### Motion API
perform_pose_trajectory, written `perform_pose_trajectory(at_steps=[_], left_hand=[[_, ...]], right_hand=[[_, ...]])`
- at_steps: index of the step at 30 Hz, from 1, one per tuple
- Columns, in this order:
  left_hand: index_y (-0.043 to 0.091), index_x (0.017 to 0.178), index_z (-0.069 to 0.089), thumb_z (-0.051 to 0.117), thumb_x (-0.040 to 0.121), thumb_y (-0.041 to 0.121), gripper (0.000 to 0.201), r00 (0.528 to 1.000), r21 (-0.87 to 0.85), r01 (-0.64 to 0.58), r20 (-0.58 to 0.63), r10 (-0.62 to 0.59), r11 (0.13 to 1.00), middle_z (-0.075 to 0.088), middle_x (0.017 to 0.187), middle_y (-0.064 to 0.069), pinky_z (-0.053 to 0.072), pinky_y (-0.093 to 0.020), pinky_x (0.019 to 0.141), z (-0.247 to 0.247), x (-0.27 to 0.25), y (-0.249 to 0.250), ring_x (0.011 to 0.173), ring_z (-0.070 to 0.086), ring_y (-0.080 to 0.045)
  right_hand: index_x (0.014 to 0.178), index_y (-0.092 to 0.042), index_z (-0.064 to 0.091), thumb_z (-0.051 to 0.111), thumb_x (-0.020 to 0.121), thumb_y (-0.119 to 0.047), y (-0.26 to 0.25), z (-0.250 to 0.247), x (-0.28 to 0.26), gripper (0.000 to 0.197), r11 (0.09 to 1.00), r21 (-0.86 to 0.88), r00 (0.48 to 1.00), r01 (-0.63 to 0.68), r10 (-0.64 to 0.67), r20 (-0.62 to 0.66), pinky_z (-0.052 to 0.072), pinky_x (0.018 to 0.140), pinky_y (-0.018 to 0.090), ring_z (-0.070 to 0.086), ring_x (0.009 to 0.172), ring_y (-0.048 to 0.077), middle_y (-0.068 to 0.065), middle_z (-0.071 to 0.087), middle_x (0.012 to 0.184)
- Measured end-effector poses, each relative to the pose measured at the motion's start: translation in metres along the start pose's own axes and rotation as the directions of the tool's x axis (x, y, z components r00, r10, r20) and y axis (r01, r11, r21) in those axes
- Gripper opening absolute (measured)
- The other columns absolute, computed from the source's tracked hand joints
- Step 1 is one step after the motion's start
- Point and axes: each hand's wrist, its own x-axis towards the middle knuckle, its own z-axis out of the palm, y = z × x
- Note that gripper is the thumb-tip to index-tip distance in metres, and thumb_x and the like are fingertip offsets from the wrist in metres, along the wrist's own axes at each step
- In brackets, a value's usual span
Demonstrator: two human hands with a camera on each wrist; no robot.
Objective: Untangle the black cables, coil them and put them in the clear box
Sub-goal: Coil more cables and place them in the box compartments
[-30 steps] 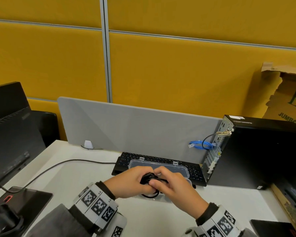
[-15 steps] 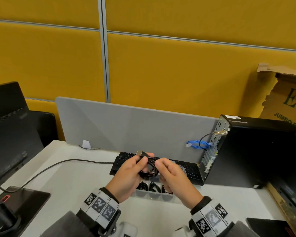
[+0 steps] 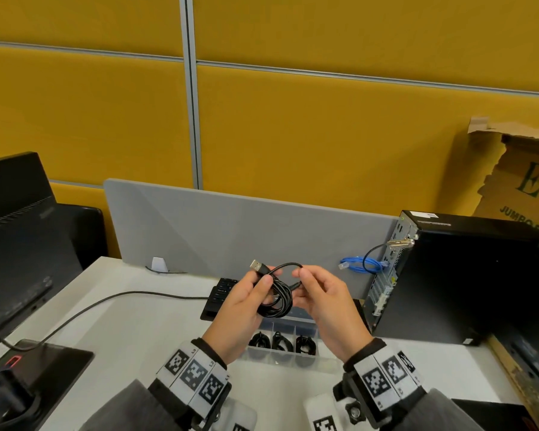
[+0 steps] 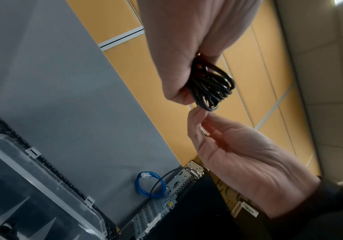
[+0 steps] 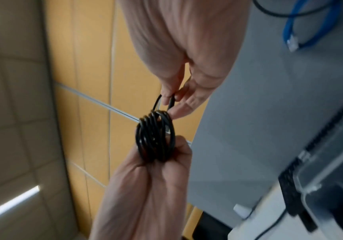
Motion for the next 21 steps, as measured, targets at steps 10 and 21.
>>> perform_pose_trajectory(at_steps=[10,21], left_hand=[[0.001,0.122,0.052,0.043,0.085,0.030,0.048,0.991,-0.189,0.126,0.059,-0.117,0.974,0.062,0.114,-0.015,0.051,-0.028,0.088,-0.013,0.001,-0.001,0.106,0.060,-0.018],[0.007,0.109,0.059,0.042,0.098,0.026,0.028,0.985,0.224,0.071,-0.172,-0.032,0.972,0.064,0.105,-0.021,0.050,-0.045,0.093,-0.009,0.005,-0.010,0.100,0.063,-0.028]], right_hand=[[0.108,0.006,0.060,0.050,0.093,-0.007,0.008,0.017,-0.003,0.023,0.883,0.375,0.957,-0.283,0.232,0.176,0.056,0.073,0.026,0.067,0.086,0.019,0.017,0.069,0.098],[0.123,-0.022,0.046,0.067,0.084,-0.016,0.012,0.020,-0.005,0.045,0.900,0.318,0.933,-0.297,0.202,0.299,0.050,0.089,0.041,0.065,0.098,0.026,0.019,0.066,0.111]])
